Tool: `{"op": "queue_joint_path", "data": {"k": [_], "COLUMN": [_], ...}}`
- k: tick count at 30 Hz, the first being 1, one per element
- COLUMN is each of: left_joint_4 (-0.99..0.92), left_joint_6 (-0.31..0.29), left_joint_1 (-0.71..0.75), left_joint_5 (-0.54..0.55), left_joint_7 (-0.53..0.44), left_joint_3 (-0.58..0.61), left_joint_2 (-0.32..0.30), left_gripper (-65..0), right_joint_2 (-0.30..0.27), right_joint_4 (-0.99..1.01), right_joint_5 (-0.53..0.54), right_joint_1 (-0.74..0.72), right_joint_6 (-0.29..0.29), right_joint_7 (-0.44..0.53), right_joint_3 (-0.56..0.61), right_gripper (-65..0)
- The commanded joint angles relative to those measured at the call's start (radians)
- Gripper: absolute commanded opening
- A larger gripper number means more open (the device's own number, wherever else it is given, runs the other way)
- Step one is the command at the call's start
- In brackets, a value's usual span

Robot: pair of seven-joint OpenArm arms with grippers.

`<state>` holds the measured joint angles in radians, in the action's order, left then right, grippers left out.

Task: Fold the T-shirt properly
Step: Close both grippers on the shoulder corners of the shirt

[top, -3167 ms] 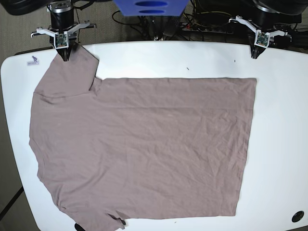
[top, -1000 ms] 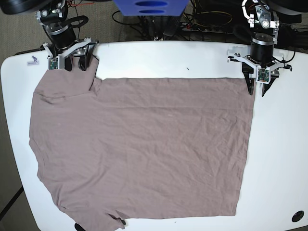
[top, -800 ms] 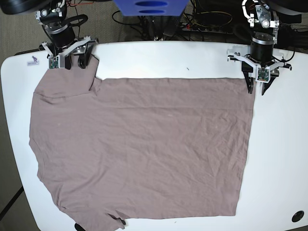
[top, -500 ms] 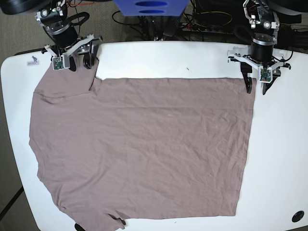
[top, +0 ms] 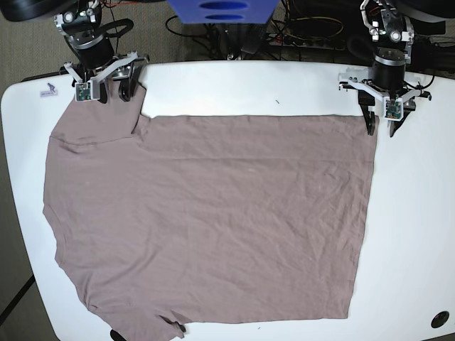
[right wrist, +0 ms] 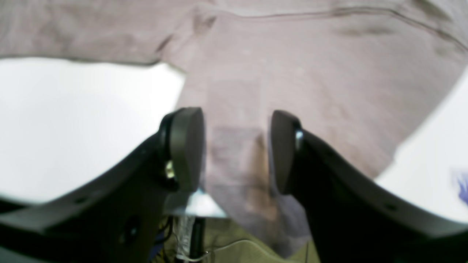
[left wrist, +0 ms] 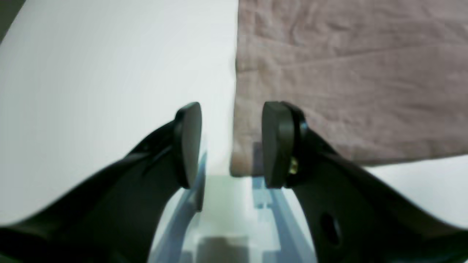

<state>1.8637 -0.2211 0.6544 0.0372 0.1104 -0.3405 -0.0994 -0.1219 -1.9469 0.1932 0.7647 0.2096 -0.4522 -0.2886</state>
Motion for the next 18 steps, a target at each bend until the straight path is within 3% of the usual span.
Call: {"op": "queue_joint_path", "data": {"k": [1,6,14,18], "left_joint_4": [0.023,0.026,0.02,0.014], "left_joint_6": [0.007,0.007,0.004,0.004], "left_joint_1": [0.008,0.007,0.014,0.033], "left_joint_5": [0.001,0.001,0.013,0.015], "left_joint_7": [-0.019,-0.02,-0.023,-0.022], "left_joint_3": [-0.002,-0.002,-0.007,-0.005], "left_joint_2": [-0.002,-0.003,-0.013,-0.016], "left_gripper": [-40.6,-41.6,-39.9,-38.7], "right_joint_2": [-0.007,-0.006,-0.003,-0.002], "right_joint_4": [-0.011,-0.013,-0.029,-0.023], "right_joint_5": [0.014,0.037,0.147,0.149], "right_joint_1": [0.009,0.006,-0.015,-0.021], "right_joint_6": [0.003,0.009,0.043,0.051], "right_joint_7": [0.022,0.017,-0.034,-0.042], "right_joint_3": [-0.003,-0.018,-0.145,-0.183], "right_gripper": [-35.6,-35.3,-34.8,-34.5]}}
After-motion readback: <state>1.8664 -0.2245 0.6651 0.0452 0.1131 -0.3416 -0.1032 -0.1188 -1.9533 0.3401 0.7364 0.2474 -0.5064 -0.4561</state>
